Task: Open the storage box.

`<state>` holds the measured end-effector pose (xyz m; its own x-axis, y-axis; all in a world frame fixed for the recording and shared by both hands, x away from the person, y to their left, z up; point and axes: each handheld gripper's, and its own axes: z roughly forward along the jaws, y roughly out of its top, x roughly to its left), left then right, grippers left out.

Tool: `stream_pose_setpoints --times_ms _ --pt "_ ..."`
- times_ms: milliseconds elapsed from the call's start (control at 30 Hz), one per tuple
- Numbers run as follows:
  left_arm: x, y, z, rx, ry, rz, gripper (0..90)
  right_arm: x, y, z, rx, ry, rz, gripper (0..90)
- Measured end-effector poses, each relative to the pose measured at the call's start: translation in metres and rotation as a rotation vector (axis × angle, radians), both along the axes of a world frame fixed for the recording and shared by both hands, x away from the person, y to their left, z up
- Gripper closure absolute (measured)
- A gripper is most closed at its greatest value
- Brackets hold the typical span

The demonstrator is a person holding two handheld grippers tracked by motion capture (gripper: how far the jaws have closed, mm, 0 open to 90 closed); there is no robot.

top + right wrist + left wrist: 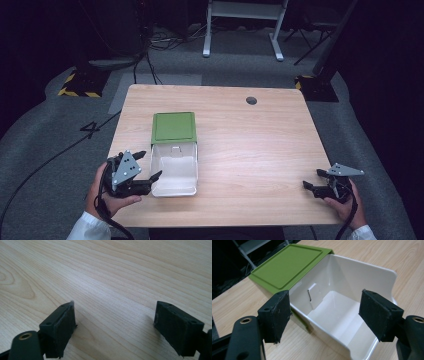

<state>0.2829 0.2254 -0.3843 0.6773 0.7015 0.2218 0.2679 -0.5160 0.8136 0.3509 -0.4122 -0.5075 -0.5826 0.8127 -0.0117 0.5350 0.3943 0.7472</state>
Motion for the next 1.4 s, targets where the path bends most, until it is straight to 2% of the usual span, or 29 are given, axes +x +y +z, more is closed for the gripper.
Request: stream_pose_setpoints --times_ms 67,267,367,600,800,900,933,1033,1233,1267,1300,1400 --pt "0.001 0.004 -0.001 0.009 -0.006 0.015 24.4 0.000 0.000 0.000 0.000 0.000 0.000 17.5" --pt "0.004 0.018 -0.005 -0.005 0.000 0.062 22.3 0.000 0.000 0.000 -0.001 0.000 0.001 17.5" --pt "0.004 0.028 -0.008 -0.034 -0.002 0.075 22.3 0.000 0.000 0.000 -0.001 0.000 0.001 17.5" --pt "0.007 0.043 -0.017 -0.041 0.014 0.103 21.1 0.000 0.000 0.000 -0.001 0.000 0.000 17.5" --pt "0.009 0.050 -0.029 -0.006 0.048 0.114 20.1 0.000 0.000 0.000 -0.001 0.000 0.000 17.5" --pt "0.011 0.056 -0.042 0.017 0.082 0.116 19.1 0.000 0.000 0.000 -0.001 0.000 0.001 17.5" --pt "0.011 0.056 -0.042 0.017 0.082 0.116 18.9 0.000 0.000 0.000 -0.001 0.000 0.001 17.5" --pt "0.013 0.061 -0.055 0.040 0.107 0.130 19.0 0.000 0.000 0.000 -0.001 0.000 0.000 17.5" --pt "0.018 0.067 -0.076 0.063 0.167 0.144 19.0 0.000 0.000 0.000 0.000 0.000 0.000 17.5" --pt "0.018 0.067 -0.076 0.063 0.167 0.144 19.1 0.000 0.000 0.000 0.000 0.000 0.000 17.5" --pt "0.019 0.067 -0.084 0.076 0.184 0.145 19.0 0.000 0.000 0.000 0.000 0.000 0.000 17.5" --pt "0.020 0.067 -0.090 0.074 0.206 0.142 18.9 0.000 0.000 0.000 0.000 0.000 0.000 17.6"
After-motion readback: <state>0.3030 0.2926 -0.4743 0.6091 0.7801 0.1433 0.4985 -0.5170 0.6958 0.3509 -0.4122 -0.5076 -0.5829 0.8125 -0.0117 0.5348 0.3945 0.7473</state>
